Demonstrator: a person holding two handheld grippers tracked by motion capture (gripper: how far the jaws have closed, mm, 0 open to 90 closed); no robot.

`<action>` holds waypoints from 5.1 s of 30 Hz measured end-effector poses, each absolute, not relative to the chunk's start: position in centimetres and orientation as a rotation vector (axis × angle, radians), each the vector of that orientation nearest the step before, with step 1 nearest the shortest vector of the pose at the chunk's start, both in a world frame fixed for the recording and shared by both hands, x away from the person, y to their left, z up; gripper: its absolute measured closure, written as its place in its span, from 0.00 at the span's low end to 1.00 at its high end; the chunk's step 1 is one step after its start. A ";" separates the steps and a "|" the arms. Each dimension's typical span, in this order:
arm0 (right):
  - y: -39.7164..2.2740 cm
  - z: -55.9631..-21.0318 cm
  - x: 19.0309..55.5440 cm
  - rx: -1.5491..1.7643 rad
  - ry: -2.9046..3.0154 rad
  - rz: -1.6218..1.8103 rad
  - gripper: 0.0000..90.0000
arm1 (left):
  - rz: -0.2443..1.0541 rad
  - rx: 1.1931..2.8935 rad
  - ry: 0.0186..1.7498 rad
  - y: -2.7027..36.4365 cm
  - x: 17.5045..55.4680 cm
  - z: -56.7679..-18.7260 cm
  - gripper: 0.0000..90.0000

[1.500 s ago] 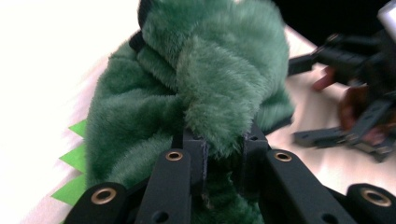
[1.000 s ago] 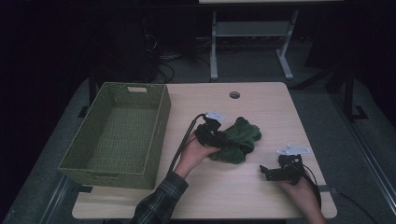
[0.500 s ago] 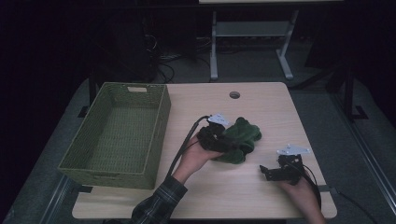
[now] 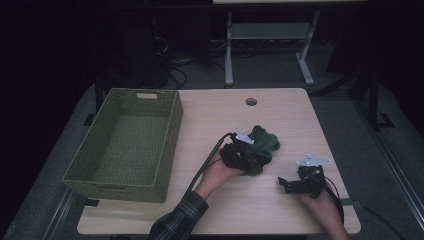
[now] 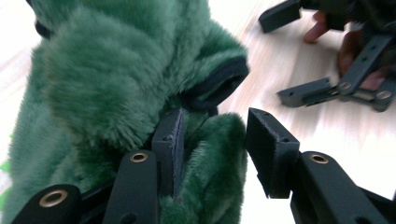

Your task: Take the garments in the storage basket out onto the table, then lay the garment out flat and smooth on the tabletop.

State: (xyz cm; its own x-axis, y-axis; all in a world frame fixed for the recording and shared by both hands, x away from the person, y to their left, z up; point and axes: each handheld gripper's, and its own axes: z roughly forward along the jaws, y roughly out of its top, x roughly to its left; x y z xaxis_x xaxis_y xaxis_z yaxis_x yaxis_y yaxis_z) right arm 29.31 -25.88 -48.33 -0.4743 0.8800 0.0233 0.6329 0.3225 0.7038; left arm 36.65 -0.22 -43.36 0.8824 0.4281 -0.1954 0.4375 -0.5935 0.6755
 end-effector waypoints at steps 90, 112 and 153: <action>-19.8 -47.5 31.1 1.194 2.434 1.198 0.83 | 0.153 2.171 0.679 10.8 29.9 -42.0 0.56; -21.4 -45.6 29.8 1.152 2.419 1.270 0.94 | 0.126 2.212 0.572 4.3 30.6 -43.9 0.56; -23.9 -44.9 29.4 1.159 2.374 1.254 0.95 | 0.138 2.141 0.650 6.4 32.2 -42.2 0.89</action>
State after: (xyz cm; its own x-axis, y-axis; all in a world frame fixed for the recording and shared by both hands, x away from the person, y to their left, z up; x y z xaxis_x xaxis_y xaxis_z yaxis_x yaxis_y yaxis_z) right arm 29.36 -23.94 -44.90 -0.6661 0.7283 0.1612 0.5436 0.3260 0.7734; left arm 32.17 6.44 -42.19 0.8574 0.4975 -0.1317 0.4011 -0.4857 0.7766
